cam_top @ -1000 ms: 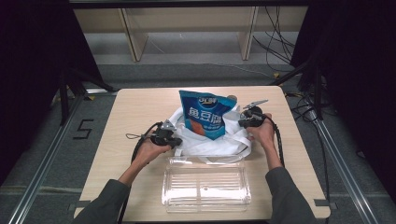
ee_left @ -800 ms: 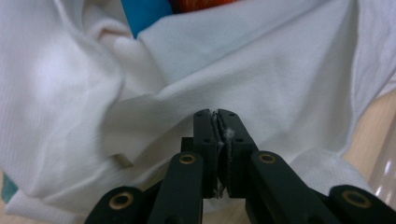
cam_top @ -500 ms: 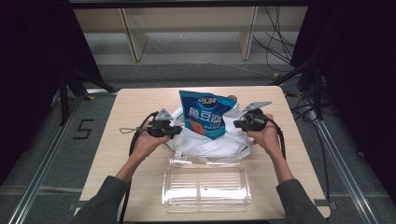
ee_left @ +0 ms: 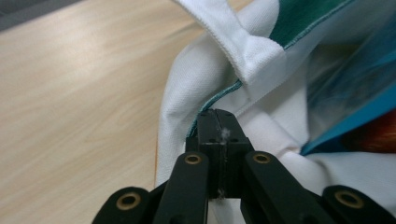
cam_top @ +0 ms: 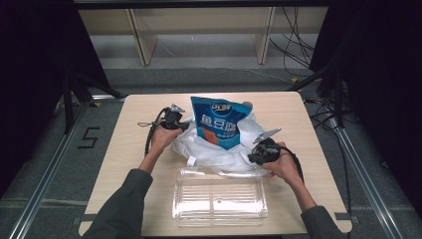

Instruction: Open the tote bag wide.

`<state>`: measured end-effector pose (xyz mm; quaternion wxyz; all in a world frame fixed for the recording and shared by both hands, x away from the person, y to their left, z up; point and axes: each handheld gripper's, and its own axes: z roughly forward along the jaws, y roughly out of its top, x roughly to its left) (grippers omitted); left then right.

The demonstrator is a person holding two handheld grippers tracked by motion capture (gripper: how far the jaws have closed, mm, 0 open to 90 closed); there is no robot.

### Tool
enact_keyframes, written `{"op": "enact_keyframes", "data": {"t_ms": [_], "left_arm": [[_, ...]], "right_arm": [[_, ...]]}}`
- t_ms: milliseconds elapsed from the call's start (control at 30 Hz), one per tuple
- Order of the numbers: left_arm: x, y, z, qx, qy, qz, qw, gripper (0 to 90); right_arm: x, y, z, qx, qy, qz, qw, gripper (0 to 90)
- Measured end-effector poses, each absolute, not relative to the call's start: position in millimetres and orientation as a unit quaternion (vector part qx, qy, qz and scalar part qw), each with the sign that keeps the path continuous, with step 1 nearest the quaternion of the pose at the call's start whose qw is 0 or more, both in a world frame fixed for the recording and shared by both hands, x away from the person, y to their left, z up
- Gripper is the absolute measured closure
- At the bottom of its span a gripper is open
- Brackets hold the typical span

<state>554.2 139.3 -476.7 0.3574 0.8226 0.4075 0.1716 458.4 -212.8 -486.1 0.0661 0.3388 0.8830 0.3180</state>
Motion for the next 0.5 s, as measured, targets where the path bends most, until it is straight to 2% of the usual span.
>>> {"op": "enact_keyframes", "data": {"t_ms": [200,400,433,500], "left_arm": [[549.8,125.7,-493.1,0.835,0.401,0.178,0.333,89.4],[543.3,137.1,-493.6,0.826,0.413,0.154,0.352,89.5],[542.9,137.7,-493.6,0.825,0.415,0.148,0.354,89.4],[540.9,137.4,-491.9,0.828,0.409,0.149,0.352,89.4]], "right_arm": [[457.2,-210.3,-490.3,0.339,0.882,0.320,0.075,90.0],[463.2,-211.8,-490.8,0.345,0.880,0.317,0.083,90.0],[461.0,-211.1,-487.4,0.365,0.878,0.302,0.067,90.0],[464.1,-212.9,-492.0,0.341,0.882,0.314,0.090,90.0]]}}
